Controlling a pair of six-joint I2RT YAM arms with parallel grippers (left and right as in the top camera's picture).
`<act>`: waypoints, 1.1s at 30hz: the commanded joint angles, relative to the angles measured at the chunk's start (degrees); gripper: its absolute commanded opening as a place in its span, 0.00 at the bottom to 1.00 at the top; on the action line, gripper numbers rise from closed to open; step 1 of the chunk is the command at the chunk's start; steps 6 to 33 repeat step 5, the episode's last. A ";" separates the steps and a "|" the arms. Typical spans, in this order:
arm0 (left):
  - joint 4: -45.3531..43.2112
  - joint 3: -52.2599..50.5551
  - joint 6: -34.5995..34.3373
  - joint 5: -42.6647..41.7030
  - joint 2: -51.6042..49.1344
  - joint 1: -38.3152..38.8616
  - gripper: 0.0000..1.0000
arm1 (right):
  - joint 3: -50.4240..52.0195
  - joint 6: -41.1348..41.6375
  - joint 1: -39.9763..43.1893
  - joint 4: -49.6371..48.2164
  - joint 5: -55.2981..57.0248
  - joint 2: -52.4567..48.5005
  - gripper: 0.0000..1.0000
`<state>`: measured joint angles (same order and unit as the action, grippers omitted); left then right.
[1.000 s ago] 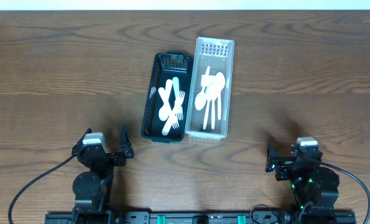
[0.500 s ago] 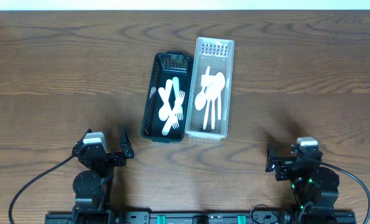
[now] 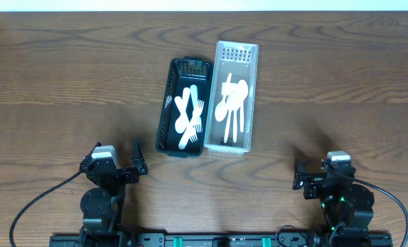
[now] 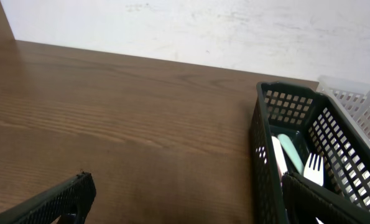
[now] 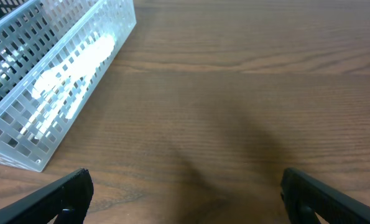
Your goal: Pack container
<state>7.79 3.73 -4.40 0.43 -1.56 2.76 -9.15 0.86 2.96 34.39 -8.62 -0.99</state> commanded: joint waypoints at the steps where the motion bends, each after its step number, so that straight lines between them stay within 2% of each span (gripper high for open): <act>1: 2.40 -0.79 0.76 0.28 -0.28 -0.22 0.98 | 0.31 0.79 -0.39 -0.22 -0.42 0.50 0.99; 33: 2.40 -0.76 0.76 0.28 -0.28 -0.22 0.98 | 0.31 0.79 -0.39 -0.22 -0.44 0.50 0.99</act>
